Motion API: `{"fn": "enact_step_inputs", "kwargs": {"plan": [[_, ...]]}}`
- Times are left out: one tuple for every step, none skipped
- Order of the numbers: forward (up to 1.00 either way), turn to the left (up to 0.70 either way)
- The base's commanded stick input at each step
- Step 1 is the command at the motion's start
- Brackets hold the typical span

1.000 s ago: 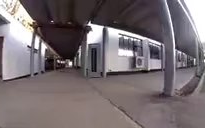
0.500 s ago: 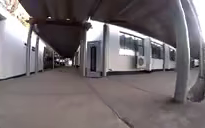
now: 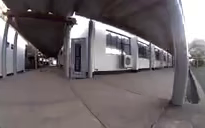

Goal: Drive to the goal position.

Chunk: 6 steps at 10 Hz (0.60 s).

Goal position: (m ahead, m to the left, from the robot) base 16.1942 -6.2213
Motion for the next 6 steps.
{"fn": "enact_step_inputs", "kwargs": {"plan": [[0.70,-0.35],[0.70,-0.13],[0.70,0.00],[0.70,0.00],[0.70,0.00],[0.70,0.00]]}}
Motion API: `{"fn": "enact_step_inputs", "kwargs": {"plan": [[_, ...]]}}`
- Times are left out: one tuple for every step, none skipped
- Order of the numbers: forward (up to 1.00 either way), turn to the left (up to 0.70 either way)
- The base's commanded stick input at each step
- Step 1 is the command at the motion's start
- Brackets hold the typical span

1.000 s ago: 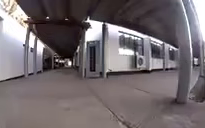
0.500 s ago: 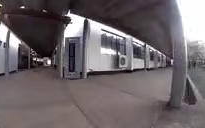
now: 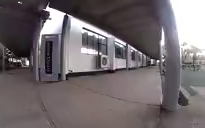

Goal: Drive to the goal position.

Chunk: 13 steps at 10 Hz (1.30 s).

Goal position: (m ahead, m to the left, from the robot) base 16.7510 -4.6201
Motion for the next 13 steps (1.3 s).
{"fn": "enact_step_inputs", "kwargs": {"plan": [[0.70,0.00],[0.70,0.00],[0.70,0.00],[0.70,0.00],[0.70,0.00],[0.70,0.00],[0.70,0.00],[0.70,0.00],[0.70,0.00],[0.70,0.00],[0.70,0.00],[0.70,-0.10],[0.70,-0.35]]}}
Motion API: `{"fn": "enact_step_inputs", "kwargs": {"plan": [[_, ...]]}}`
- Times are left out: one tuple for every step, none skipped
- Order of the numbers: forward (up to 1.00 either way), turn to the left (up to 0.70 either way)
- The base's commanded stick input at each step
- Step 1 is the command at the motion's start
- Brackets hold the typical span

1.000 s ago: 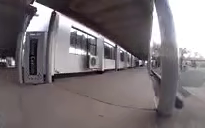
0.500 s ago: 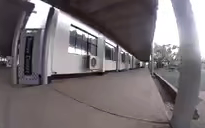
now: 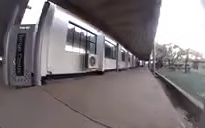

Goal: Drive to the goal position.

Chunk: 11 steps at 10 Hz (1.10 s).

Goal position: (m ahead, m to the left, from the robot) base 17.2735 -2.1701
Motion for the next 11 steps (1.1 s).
{"fn": "enact_step_inputs", "kwargs": {"plan": [[0.70,-0.35],[0.70,-0.35],[0.70,-0.35],[0.70,-0.35],[0.70,-0.15],[0.70,0.00],[0.70,0.00],[0.70,0.00],[0.70,0.00],[0.70,0.00],[0.70,0.00]]}}
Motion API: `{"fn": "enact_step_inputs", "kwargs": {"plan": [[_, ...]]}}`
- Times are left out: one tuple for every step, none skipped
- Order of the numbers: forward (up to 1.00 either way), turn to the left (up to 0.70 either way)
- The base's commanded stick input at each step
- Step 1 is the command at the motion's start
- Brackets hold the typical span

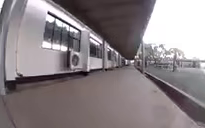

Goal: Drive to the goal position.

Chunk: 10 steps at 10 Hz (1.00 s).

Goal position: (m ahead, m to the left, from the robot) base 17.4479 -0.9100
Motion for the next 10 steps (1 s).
{"fn": "enact_step_inputs", "kwargs": {"plan": [[0.70,0.00],[0.70,0.00],[0.70,0.00],[0.70,0.00],[0.70,0.00],[0.70,0.00],[0.70,0.00],[0.70,0.00],[0.70,0.00],[0.70,0.00]]}}
